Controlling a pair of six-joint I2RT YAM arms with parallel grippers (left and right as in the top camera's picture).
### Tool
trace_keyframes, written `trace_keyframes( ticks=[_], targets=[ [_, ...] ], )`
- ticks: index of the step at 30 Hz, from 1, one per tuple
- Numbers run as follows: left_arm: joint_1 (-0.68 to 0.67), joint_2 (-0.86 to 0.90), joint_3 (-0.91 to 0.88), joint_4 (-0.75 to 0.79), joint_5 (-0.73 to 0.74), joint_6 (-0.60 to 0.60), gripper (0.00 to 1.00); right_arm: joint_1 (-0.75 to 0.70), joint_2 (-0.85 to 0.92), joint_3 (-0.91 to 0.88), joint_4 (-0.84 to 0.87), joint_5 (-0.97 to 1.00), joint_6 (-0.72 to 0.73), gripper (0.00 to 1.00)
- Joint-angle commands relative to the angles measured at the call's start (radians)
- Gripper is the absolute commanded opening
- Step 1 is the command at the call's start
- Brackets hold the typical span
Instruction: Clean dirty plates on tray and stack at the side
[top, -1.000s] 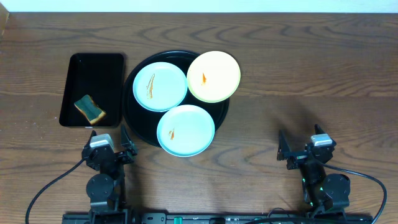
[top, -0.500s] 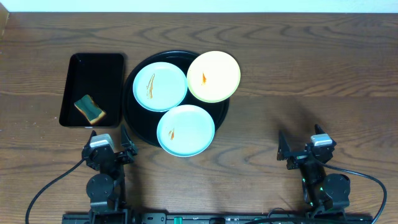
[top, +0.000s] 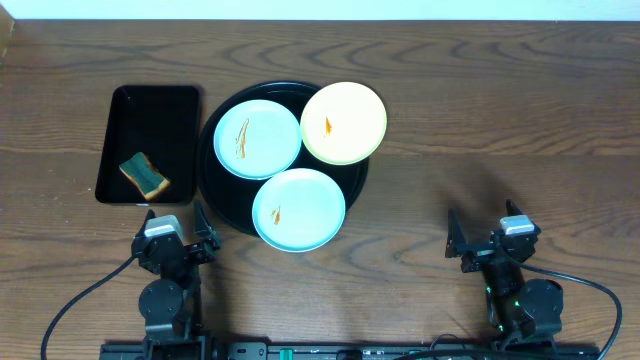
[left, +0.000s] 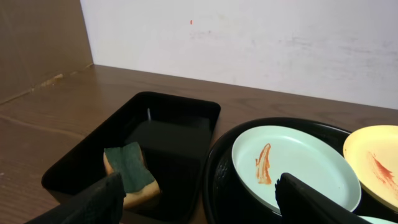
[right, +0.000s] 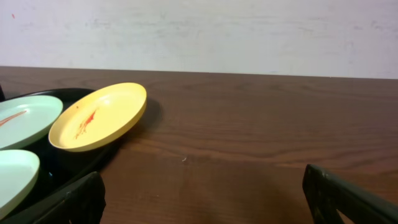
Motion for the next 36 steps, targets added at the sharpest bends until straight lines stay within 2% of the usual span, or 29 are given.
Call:
trace_keyframes(
  ticks=[1, 23, 30, 36],
  targets=[
    [-0.004, -0.001, -0.022, -0.037, 0.002, 0.021, 0.79, -0.011, 0.002, -0.002, -0.004, 0.009, 0.013, 0.99],
    [-0.004, -0.001, -0.022, -0.036, 0.011, 0.018, 0.79, -0.011, 0.002, -0.002, 0.079, -0.004, 0.014, 0.99],
    [-0.004, -0.001, 0.003, -0.037, 0.092, -0.035, 0.79, -0.011, 0.002, -0.001, 0.082, -0.092, 0.014, 0.99],
    [-0.004, -0.001, 0.035, -0.037, 0.098, -0.107, 0.79, -0.011, 0.002, 0.019, 0.082, -0.111, 0.013, 0.99]
  ],
)
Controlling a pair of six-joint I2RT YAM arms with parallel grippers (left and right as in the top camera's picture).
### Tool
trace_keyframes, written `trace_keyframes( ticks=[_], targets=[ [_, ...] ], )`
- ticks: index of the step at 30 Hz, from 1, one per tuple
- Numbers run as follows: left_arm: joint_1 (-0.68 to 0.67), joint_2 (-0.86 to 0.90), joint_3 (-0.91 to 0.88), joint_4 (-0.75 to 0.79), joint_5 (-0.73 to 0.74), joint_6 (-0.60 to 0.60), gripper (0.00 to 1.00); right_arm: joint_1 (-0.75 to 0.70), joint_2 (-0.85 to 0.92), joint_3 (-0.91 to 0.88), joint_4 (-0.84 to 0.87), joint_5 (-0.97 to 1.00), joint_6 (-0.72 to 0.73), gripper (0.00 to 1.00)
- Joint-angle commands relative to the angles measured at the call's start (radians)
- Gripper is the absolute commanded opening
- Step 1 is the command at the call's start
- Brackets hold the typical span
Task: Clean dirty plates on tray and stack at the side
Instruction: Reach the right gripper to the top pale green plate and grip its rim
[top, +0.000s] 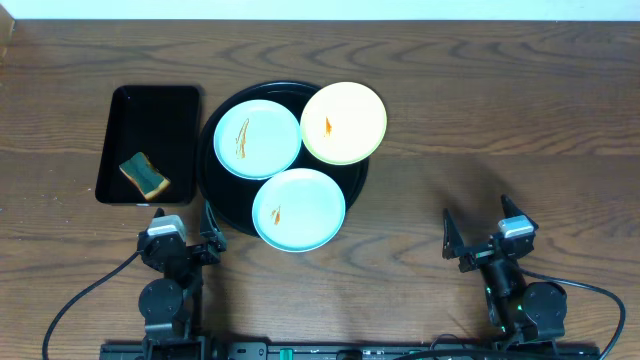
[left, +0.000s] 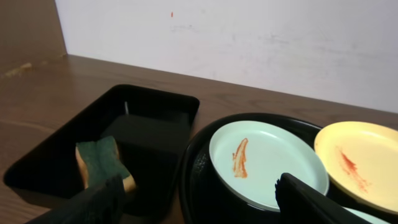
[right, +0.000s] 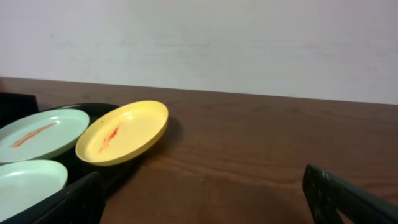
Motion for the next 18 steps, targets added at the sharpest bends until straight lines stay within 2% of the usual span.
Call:
trace_keyframes(
  ticks=[1, 5, 10, 18],
  targets=[
    [-0.004, -0.001, 0.031, -0.018, 0.018, -0.064, 0.79, -0.011, 0.001, 0.019, 0.003, -0.026, 0.014, 0.99],
    [-0.004, 0.0, 0.043, -0.024, 0.02, -0.121, 0.79, -0.011, 0.001, 0.019, -0.002, -0.035, 0.014, 0.99],
    [-0.004, 0.021, 0.077, -0.026, 0.072, -0.128, 0.79, -0.011, 0.002, 0.033, -0.001, -0.048, 0.013, 0.99],
    [-0.004, 0.189, 0.188, -0.025, 0.122, -0.128, 0.79, -0.011, 0.012, 0.074, -0.002, -0.049, 0.002, 0.99]
  ],
)
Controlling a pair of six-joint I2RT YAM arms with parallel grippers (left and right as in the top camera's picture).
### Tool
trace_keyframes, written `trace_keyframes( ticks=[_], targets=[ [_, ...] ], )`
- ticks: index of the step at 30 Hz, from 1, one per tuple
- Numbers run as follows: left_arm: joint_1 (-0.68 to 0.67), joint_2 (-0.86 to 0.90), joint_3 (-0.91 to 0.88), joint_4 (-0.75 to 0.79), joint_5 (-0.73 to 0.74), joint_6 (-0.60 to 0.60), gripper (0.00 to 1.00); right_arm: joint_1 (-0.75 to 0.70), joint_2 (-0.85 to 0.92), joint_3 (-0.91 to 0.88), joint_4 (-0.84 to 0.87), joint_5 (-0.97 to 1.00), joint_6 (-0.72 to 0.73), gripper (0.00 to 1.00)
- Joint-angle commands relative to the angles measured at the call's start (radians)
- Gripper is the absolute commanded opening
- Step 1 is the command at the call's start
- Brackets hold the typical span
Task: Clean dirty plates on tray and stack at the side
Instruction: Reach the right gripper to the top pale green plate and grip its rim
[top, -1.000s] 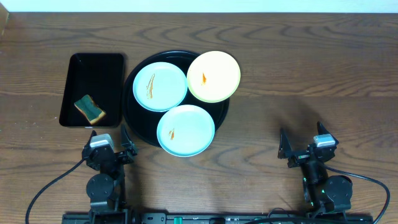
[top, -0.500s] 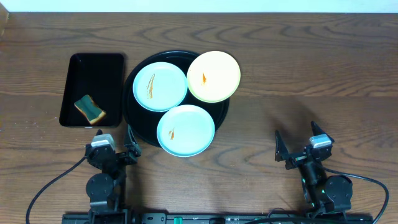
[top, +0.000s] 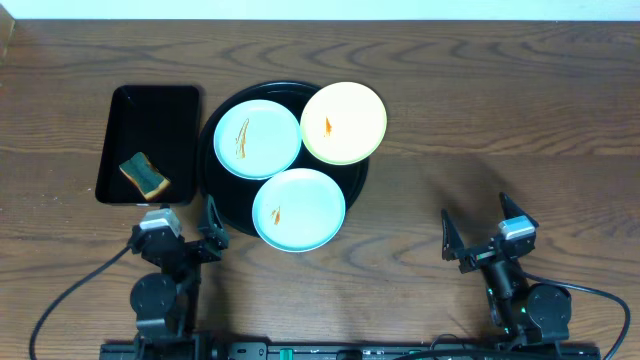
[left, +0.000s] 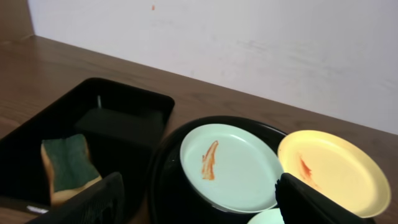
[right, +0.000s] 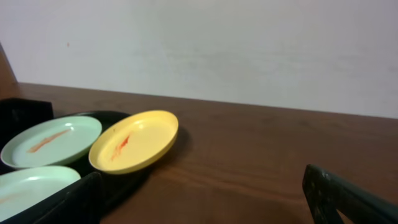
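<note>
A round black tray (top: 222, 196) holds three plates smeared with red sauce: a pale green one (top: 257, 139) at the back left, a yellow one (top: 343, 122) at the back right, a second pale green one (top: 298, 208) at the front. The sponge (top: 144, 175), yellow with a green top, lies in a black rectangular bin (top: 150, 110) left of the tray. My left gripper (top: 180, 223) stands open near the table's front, short of the bin and tray. My right gripper (top: 482, 226) is open at the front right, well away from the plates. Neither holds anything.
Bare brown wood (top: 500, 120) stretches to the right of the tray. A white wall (right: 249, 43) rises behind the table. Black cables (top: 70, 300) run from both arm bases along the front edge.
Both wrists have tilted or turned slightly: the left wrist view now shows more of the yellow plate, the right wrist view more of the tray. Plates and sponge have not moved.
Both grippers stood open at the front edge at each moment, empty. The left wrist view has swung step by step from the bin toward the tray; the right has lifted slightly. Plates, tray and sponge lie unchanged throughout.
</note>
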Motion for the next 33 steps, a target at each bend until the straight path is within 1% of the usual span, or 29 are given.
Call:
trace_keyframes(
  ticks=[1, 5, 10, 12, 21, 23, 29, 32, 33],
  targets=[
    [-0.004, 0.098, 0.087, 0.003, 0.049, -0.014, 0.79, -0.011, 0.019, 0.046, -0.002, -0.008, 0.003, 0.99],
    [-0.004, 0.228, 0.185, -0.021, 0.07, -0.014, 0.79, -0.011, 0.074, 0.089, -0.002, -0.008, 0.003, 0.99],
    [-0.004, 0.367, 0.338, -0.118, 0.07, -0.014, 0.79, -0.01, 0.203, 0.178, -0.002, -0.022, -0.011, 0.99],
    [-0.004, 0.404, 0.394, -0.162, 0.069, -0.014, 0.79, -0.01, 0.27, 0.227, -0.005, -0.055, -0.038, 0.99],
    [-0.004, 0.525, 0.603, -0.322, 0.069, -0.014, 0.79, 0.002, 0.619, 0.483, -0.042, -0.177, -0.038, 0.99],
    [-0.004, 0.56, 0.652, -0.359, 0.069, -0.013, 0.79, 0.022, 0.699, 0.556, -0.077, -0.19, -0.037, 0.99],
    [-0.004, 0.708, 0.8, -0.505, 0.07, -0.013, 0.79, 0.103, 0.952, 0.83, -0.251, -0.194, -0.035, 0.99],
    [-0.003, 0.809, 0.9, -0.617, 0.079, 0.017, 0.79, 0.149, 1.099, 1.002, -0.373, -0.256, -0.034, 0.99],
    [-0.003, 0.83, 0.921, -0.638, 0.089, 0.029, 0.79, 0.154, 1.118, 1.024, -0.388, -0.265, -0.034, 0.99]
  ],
)
